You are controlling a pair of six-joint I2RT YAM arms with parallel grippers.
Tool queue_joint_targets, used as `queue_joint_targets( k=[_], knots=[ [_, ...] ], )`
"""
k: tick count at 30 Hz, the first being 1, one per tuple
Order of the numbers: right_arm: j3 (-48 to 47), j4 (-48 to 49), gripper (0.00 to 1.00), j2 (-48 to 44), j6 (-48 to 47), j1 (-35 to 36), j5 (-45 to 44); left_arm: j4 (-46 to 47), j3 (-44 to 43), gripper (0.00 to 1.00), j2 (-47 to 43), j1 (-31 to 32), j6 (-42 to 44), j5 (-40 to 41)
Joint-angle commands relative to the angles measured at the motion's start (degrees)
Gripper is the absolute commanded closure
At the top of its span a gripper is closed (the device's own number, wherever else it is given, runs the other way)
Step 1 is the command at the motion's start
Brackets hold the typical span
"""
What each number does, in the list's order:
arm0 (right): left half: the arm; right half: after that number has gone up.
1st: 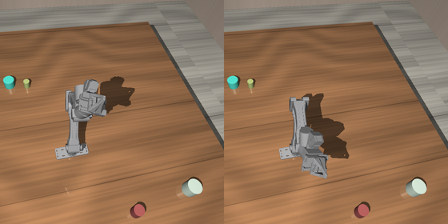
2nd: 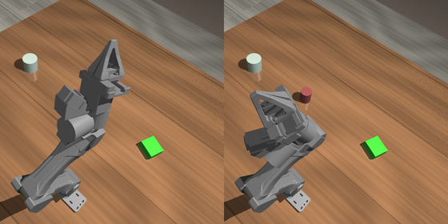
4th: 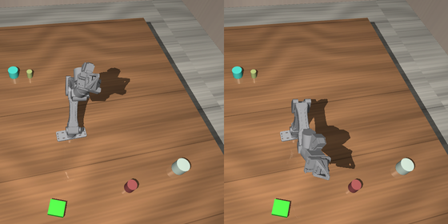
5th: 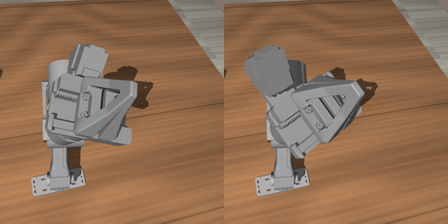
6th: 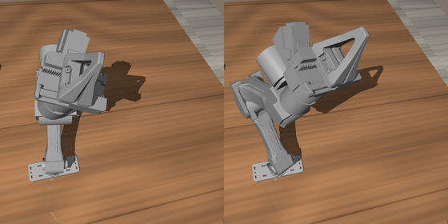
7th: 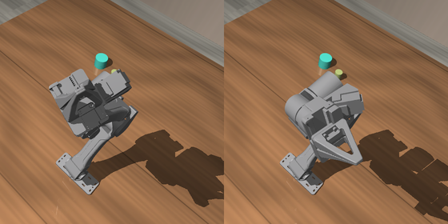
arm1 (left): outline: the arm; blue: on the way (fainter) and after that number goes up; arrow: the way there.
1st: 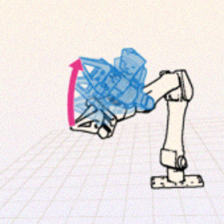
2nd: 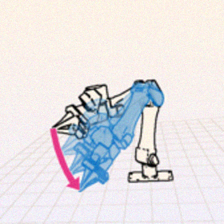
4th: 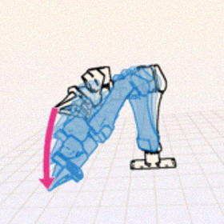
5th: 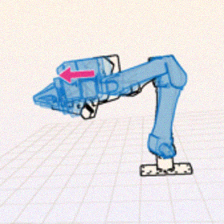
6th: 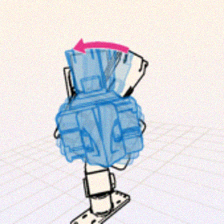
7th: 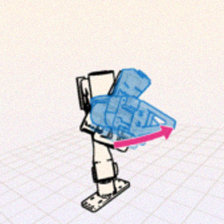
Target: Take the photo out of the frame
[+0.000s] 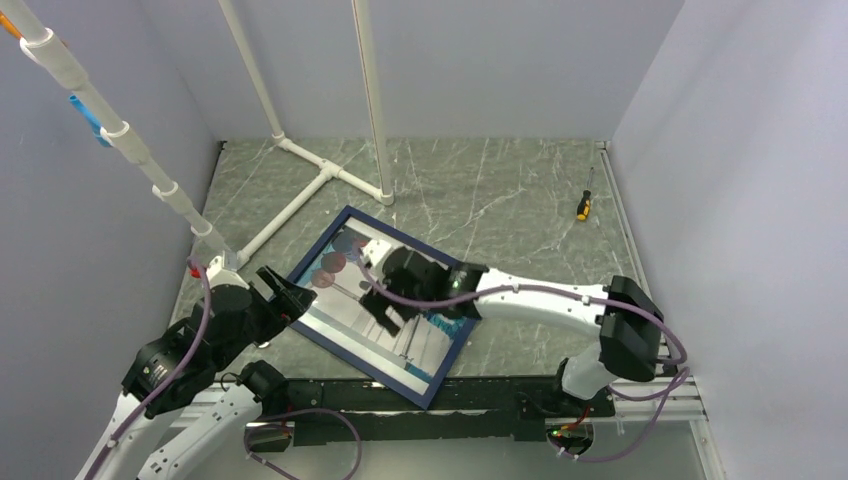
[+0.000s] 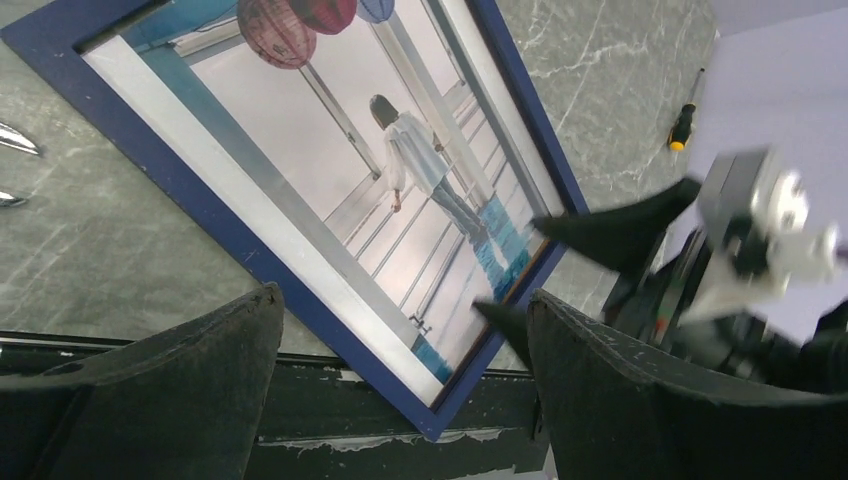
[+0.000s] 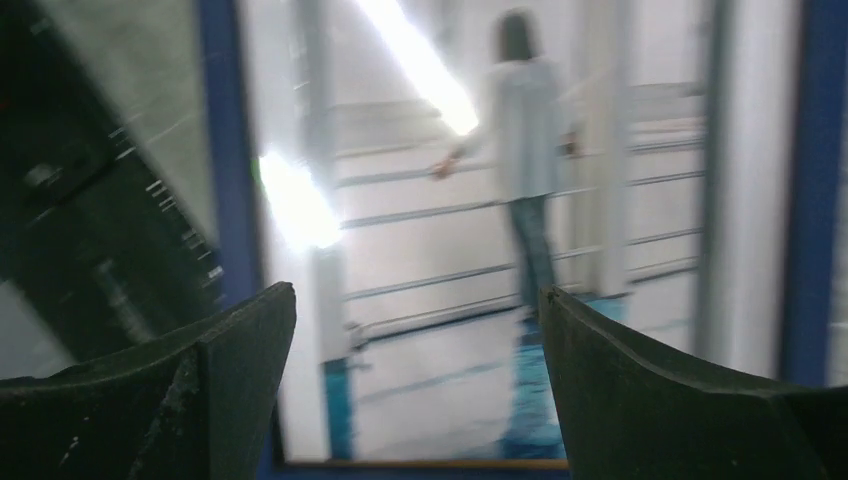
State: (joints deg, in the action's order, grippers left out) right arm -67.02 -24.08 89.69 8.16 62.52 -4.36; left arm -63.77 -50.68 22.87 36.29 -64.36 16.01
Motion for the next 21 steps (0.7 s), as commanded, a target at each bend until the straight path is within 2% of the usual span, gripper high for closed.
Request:
queue_joint_targets(
  k=[1, 6, 11, 15, 16, 18, 21],
  knots=[
    [3.98, 5.95, 0.15, -3.51, 7.33, 6.78, -1.31, -2.82, -1.6, 0.07, -1.16, -0.19, -0.4, 1.67],
    [2.73, 4.85, 0.21, 1.48, 10.13, 16.67, -6.74, -4.5, 0.0, 0.06, -0.92, -0.18, -2.97, 0.7],
    [-1.95, -0.25, 0.29, 8.67, 12.41, 22.6, -13.3, -5.36, 2.61, 0.07, -0.9, -0.25, -4.9, -0.14],
    [-3.67, -1.28, 0.31, 12.39, 13.18, 26.07, -15.57, -4.7, 4.41, 0.07, -0.52, -0.17, -5.56, -1.5],
    [-3.84, -1.28, 0.34, 13.06, 13.37, 26.85, -15.7, -4.51, 4.73, 0.07, -0.4, -0.25, -5.4, -1.84],
    [-3.86, -0.99, 0.38, 14.17, 13.41, 27.52, -15.95, -4.27, 5.15, 0.07, -0.04, -0.17, -5.25, -2.24],
    [-3.03, 0.02, 0.39, 15.13, 13.87, 27.95, -16.44, -4.3, 5.81, 0.07, 0.21, -0.18, -5.26, -2.53]
  ],
)
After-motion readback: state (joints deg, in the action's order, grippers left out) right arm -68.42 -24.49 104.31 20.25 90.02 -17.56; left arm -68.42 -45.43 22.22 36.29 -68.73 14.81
